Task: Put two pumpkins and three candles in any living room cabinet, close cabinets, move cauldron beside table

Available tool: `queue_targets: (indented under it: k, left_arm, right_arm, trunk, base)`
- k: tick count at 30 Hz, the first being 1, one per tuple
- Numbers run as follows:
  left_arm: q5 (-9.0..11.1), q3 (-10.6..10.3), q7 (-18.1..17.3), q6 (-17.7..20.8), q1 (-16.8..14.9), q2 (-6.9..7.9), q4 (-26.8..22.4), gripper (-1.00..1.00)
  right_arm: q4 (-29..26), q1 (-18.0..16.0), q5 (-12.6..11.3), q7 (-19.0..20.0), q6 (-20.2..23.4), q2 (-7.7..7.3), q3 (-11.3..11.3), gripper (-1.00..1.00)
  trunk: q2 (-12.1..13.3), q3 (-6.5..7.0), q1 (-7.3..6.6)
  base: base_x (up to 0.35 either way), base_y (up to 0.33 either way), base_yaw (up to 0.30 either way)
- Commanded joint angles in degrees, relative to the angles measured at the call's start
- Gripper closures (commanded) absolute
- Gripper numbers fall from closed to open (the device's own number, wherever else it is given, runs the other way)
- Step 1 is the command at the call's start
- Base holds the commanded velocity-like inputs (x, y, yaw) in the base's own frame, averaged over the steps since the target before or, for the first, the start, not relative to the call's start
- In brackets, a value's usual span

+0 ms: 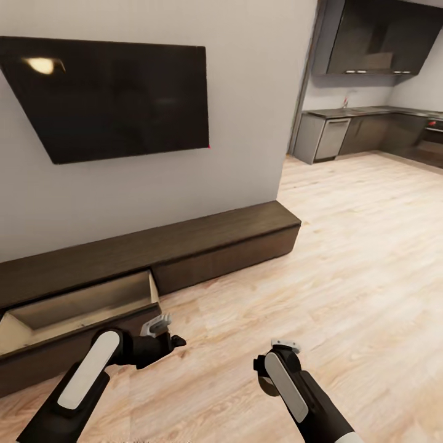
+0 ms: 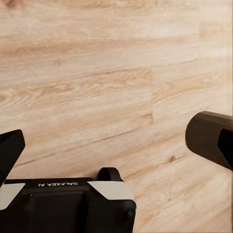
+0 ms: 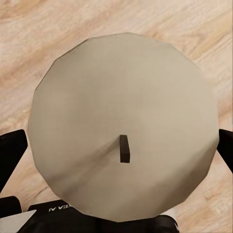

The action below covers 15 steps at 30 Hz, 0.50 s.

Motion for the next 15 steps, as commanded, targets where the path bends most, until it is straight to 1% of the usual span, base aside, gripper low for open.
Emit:
queue_targets:
  k: [1,4,6,15]
  left_arm:
    - [0.5,-0.1,0.5,0.0,-0.1,0.07,-0.1,-1.00]
    - [0.5,-0.1,0.5,0.0,-0.1,0.18,0.0,-1.00]
    - [0.5,-0.1,0.5,0.0,-0.1,0.14,0.0,-1.00]
    - [0.5,-0.1,0.5,0.0,-0.1,0.13,0.0,-1.00]
  right_arm:
    - [-0.1,0.0,-0.5,-0.6,0.1,-0.02,0.1,1.00]
    - [-0.1,-0.1,-0.5,-0.6,0.0,-0.02,0.2,1.00]
    - [-0.1,0.0,-0.5,-0.6,0.0,-0.02,0.2,1.00]
    - [-0.1,-0.1,-0.5,-0.5,0.0,-0.02,0.2,1.00]
  trunk:
    - [0.0,-0.05,0.00]
    - [0.0,-0.05,0.00]
    - [0.0,-0.05,0.00]
    - [0.0,-0.05,0.00]
  base:
    - [0.000,0.000,0.290]
    - [0.000,0.032,0.291]
    - [0.000,0.151,0.291]
    - [0.000,0.269,0.291]
